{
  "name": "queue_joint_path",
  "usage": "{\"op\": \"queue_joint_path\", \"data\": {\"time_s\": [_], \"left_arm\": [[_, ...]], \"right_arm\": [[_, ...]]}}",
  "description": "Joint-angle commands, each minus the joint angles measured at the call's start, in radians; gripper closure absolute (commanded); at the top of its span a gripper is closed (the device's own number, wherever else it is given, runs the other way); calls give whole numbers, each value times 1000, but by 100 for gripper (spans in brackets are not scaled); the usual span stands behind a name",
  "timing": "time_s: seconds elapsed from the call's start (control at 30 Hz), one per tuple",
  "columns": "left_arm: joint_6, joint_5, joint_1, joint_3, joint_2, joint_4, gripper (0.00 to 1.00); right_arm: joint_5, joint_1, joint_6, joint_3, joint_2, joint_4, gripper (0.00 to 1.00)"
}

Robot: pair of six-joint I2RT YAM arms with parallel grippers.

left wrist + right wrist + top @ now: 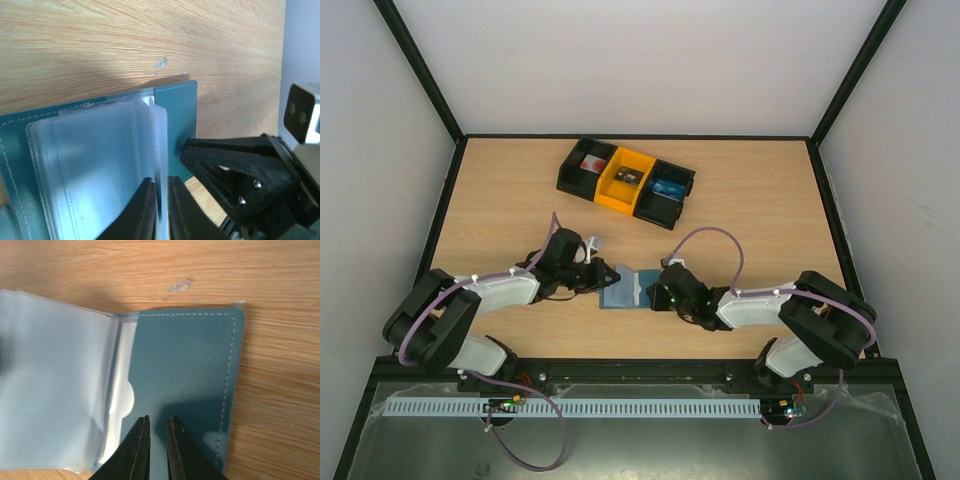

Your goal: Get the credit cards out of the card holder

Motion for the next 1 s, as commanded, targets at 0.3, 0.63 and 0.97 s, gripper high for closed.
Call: {"op": "queue_joint_path", "data": {"time_s": [0.3,0.63,0.97], "left_arm": [[-150,85,-93,29,96,241,64],[-141,44,-108,69,127,224,51],[-198,67,-146,95,219,328,49]], "right_arm": [[8,-4,32,-101,27,92,91],[67,-4,28,-113,-110,1,90],[116,-4,6,-109,-250,-87,88]]}}
